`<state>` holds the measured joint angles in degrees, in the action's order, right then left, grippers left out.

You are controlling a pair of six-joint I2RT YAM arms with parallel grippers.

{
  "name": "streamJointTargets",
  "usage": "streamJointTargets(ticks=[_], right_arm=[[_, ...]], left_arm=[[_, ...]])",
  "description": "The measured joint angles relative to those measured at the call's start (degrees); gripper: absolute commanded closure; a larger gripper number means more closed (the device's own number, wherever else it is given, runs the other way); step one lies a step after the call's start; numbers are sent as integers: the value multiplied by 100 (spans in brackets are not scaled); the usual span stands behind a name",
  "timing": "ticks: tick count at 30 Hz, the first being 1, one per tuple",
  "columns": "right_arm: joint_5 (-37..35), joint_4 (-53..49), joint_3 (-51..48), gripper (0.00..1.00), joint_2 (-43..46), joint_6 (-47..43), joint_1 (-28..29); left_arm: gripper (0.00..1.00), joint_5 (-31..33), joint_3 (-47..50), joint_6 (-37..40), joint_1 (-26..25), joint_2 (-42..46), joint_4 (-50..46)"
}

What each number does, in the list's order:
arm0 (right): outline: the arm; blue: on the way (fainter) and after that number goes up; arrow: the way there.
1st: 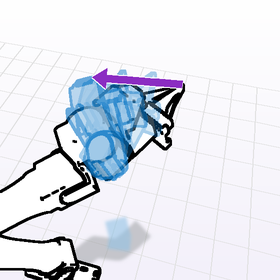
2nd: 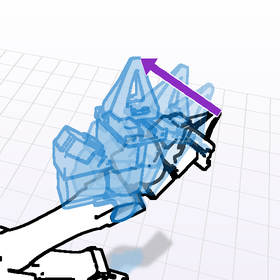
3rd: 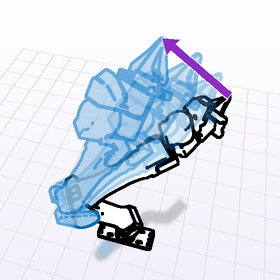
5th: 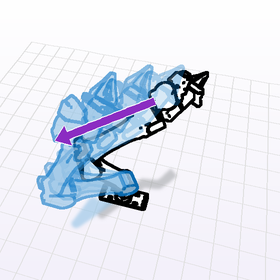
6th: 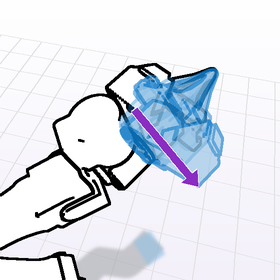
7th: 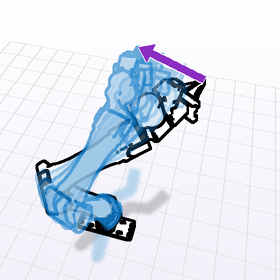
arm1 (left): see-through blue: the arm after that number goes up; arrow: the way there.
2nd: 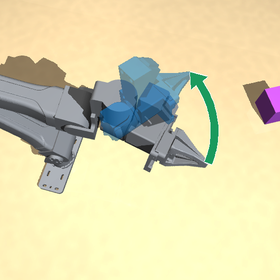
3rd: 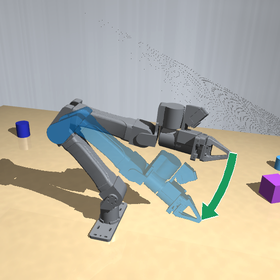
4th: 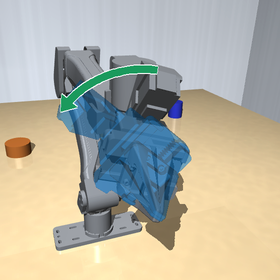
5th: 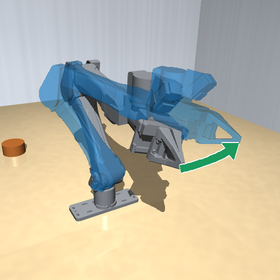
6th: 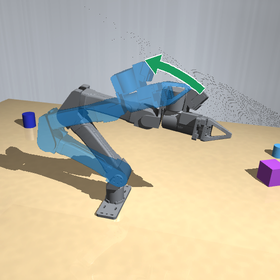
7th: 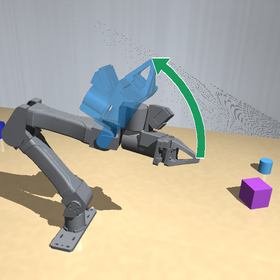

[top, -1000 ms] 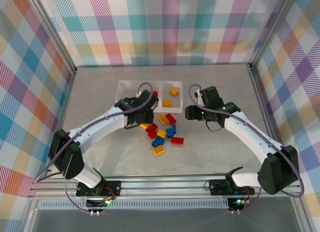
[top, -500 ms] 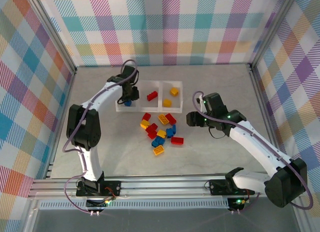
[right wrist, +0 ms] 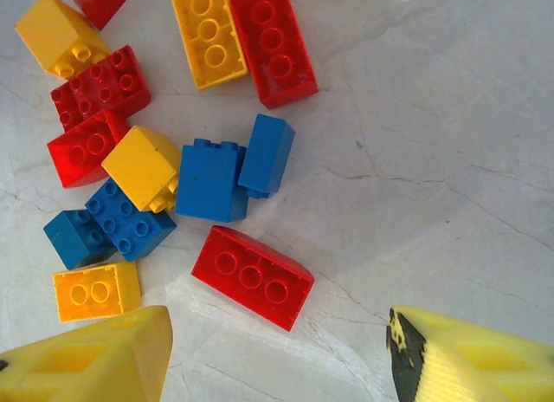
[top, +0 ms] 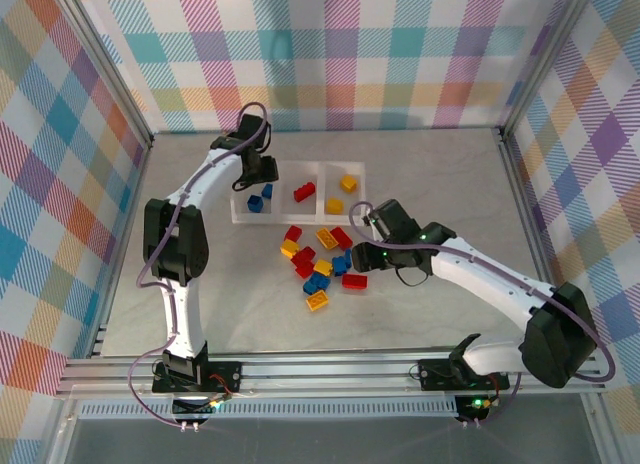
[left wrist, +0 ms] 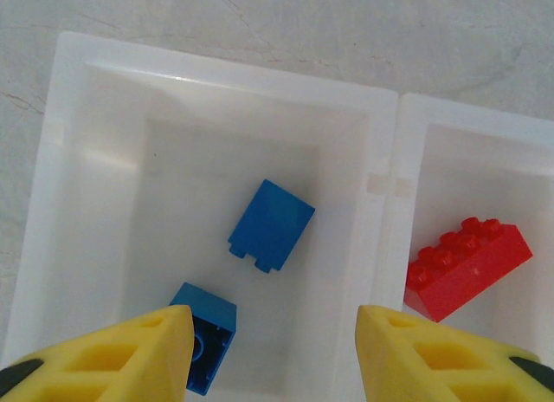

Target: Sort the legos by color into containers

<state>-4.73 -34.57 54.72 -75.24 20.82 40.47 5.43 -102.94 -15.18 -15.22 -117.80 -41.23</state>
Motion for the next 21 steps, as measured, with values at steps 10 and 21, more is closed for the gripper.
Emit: streamJointTargets(ticks=[10,21], right_arm=[[-114,70,203,36,-483,46,127],[-52,282,293,30,-1071,-26,372]], left_arm=[[46,-232,2238,-310,-87,1847,354],[45,33,4019,-979,-758,3652,522]])
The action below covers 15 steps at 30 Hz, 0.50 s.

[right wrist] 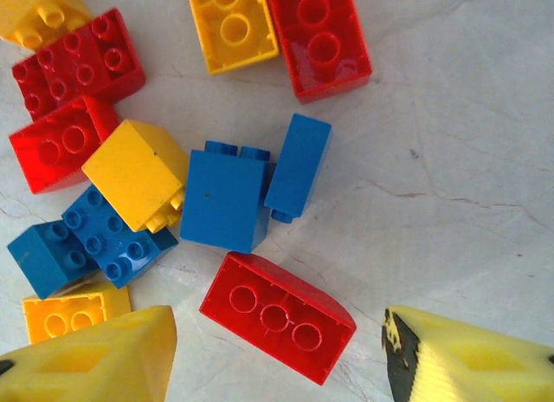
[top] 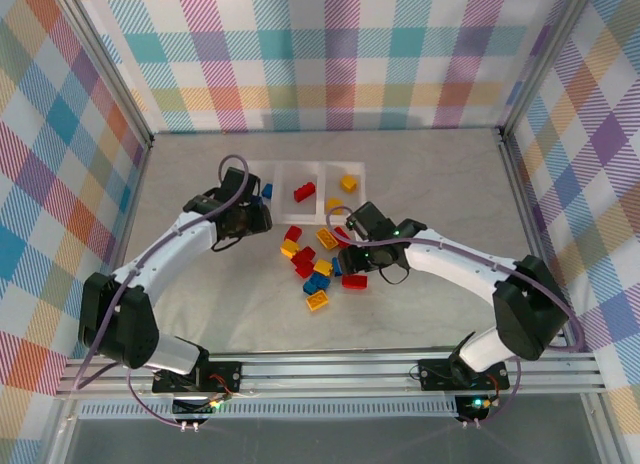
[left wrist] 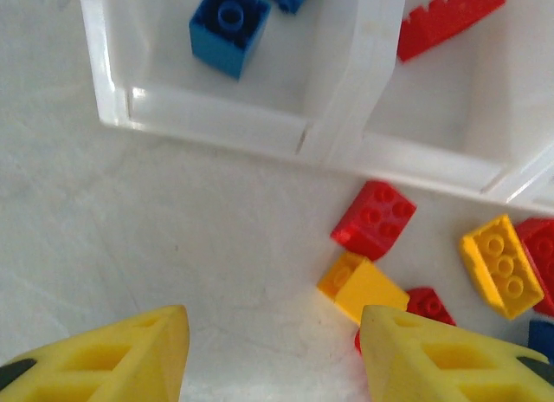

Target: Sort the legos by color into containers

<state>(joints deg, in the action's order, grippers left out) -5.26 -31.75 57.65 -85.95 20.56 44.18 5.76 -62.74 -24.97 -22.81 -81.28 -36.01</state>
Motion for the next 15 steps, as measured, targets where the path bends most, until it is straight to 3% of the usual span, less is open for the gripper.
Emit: streamJointTargets(ticks=[15], right_arm=[[494,549,-612,19,-70,-931,48]], left_arm=[[44,249,153,-101,-114,354,-304]])
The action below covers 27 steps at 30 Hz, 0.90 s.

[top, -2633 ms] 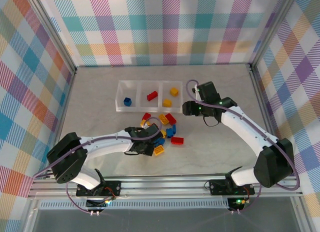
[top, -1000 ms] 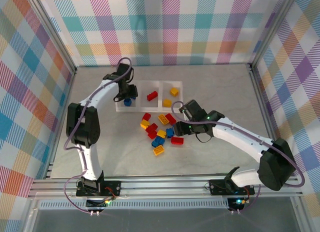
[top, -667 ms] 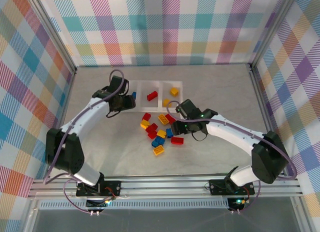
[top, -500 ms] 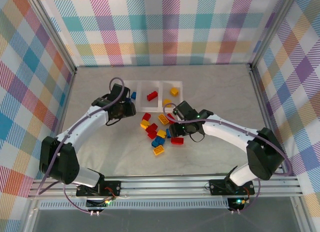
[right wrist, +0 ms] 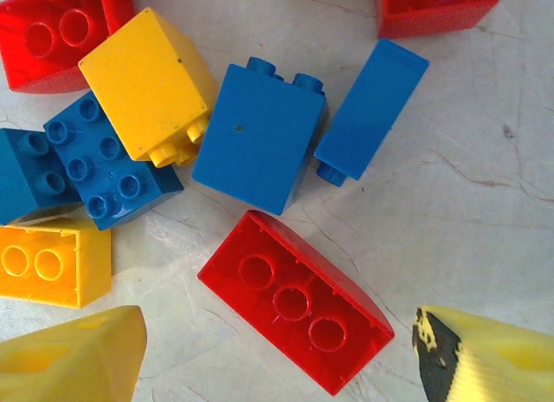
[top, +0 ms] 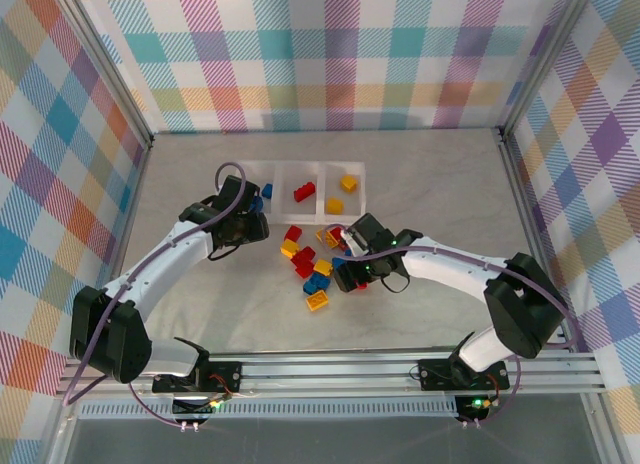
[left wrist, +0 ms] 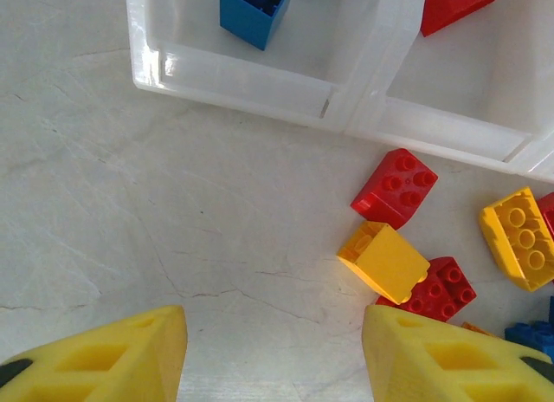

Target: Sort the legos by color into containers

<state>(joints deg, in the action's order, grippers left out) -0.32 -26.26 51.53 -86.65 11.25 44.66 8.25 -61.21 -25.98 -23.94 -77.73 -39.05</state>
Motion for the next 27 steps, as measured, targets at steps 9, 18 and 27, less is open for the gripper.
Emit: streamJointTargets(ticks=[9,18,27], right_arm=[[42,389,-81,20,-518,-149,2],[-105,380,-105,32,-549,-13,302],[-433,264,-118,51,-549,201,413]], left_arm=[[44,9,0,4,0,2,-2],[44,39,0,7,0,13,-13],[44,42,0,11,0,46,-146]])
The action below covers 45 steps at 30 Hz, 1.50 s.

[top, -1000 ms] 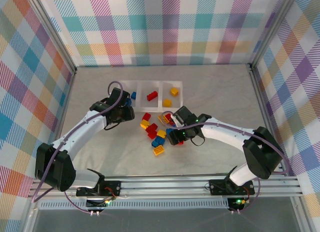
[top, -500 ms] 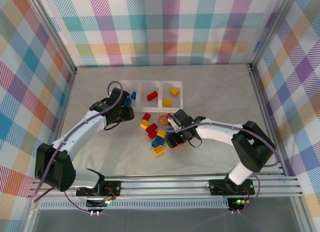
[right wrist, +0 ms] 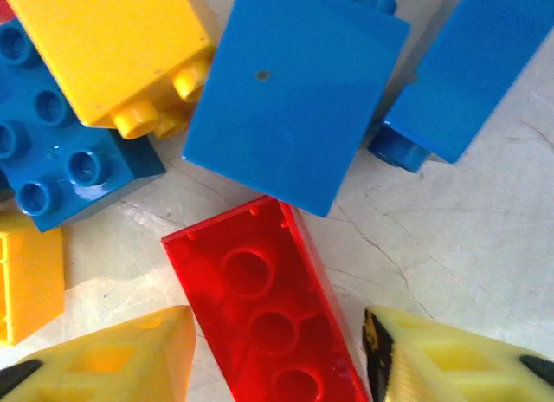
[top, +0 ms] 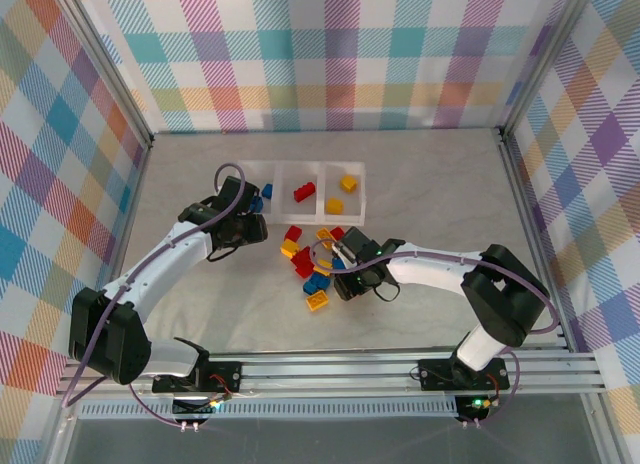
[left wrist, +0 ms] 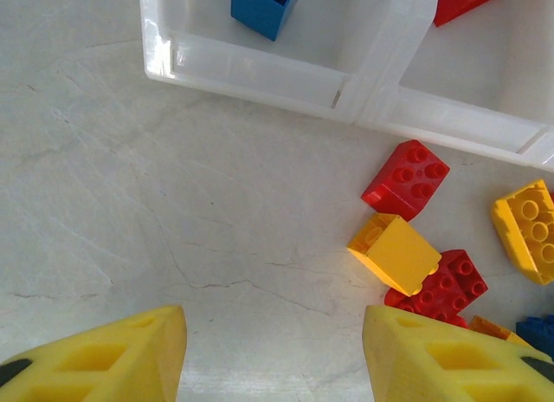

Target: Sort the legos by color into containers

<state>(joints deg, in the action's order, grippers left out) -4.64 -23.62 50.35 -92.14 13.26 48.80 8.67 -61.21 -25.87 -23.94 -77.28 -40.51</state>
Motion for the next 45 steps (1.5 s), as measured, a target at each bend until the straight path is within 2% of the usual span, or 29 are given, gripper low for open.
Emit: streamJointTargets(ticks=[2,7,15,21,27,33,37,40,43,45], right_arm=[[-44,-2,0,58,0,-4,4],[-46,-59,0,66,55,-63,4],[57,-573,232,69,743,-186,4],[4,-861,1311,69,787,-372,-4],[-76,-811,3080,70,-238,-664,-326],[-72,-898,5158,69,-2041,-896,-728],[4,-1106,6170,63,-2940,-977,-925],[140,-1318,6804,53,-3412,-1029,-1036],[227,-1508,7274,44,-3694,-1093,-1115],[251,-1572,7348,42,-3716,-1104,-1128]], left_arm=[[44,0,0,15,0,22,-2],[43,-2,0,17,0,83,-13],[43,-2,-7,24,0,278,-160],[43,-2,-13,35,-33,299,-155],[41,4,-11,33,-149,308,-181],[41,107,-11,11,-197,442,-328],[40,181,-11,15,-219,560,-498],[40,199,-11,15,-219,629,-619],[41,195,-11,15,-221,678,-645],[41,195,-11,15,-223,695,-660]])
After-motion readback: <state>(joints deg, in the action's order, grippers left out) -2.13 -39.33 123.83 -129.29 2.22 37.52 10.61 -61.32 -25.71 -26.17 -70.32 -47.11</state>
